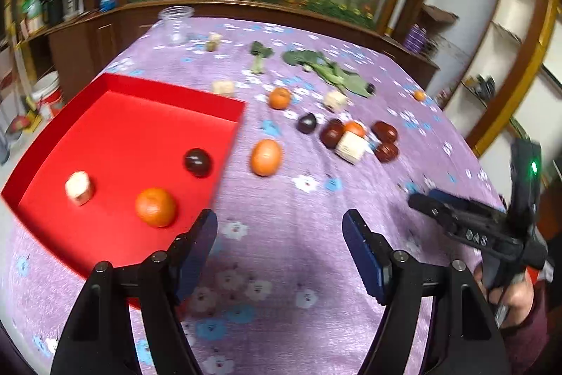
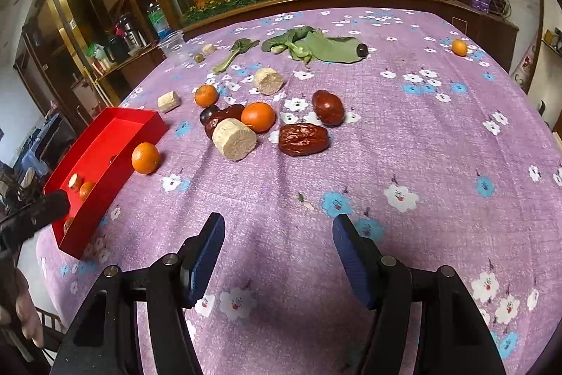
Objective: Organize fruits
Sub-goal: 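Grasp a white yam chunk with the left tool while the right tool grasps a red date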
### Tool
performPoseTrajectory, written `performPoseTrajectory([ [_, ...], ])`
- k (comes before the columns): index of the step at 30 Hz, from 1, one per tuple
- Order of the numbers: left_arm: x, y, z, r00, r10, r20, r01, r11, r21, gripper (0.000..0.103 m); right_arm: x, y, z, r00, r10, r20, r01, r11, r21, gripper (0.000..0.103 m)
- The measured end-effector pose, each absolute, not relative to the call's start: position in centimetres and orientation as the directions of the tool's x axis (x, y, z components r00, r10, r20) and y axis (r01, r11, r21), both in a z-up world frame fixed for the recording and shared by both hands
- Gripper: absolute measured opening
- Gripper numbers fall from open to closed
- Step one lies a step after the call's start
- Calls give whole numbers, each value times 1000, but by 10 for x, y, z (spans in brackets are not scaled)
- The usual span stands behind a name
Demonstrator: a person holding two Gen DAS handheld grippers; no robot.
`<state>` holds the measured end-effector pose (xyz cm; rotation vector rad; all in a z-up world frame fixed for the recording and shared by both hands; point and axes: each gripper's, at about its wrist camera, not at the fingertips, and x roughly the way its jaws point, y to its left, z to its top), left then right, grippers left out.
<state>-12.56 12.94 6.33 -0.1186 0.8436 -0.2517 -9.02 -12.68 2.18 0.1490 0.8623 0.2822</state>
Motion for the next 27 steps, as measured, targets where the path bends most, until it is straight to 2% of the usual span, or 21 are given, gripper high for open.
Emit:
performPoseTrajectory([
  [8,-123,100,55,615,-291,-733,264,952,-156,73,-60,-130,31,631,293,-718,-175,956,236,68],
  [27,-91,98,44,593,-283,-754,239,956,-171,73,-12,-132,15,616,294,-731,-140,954,266,68],
])
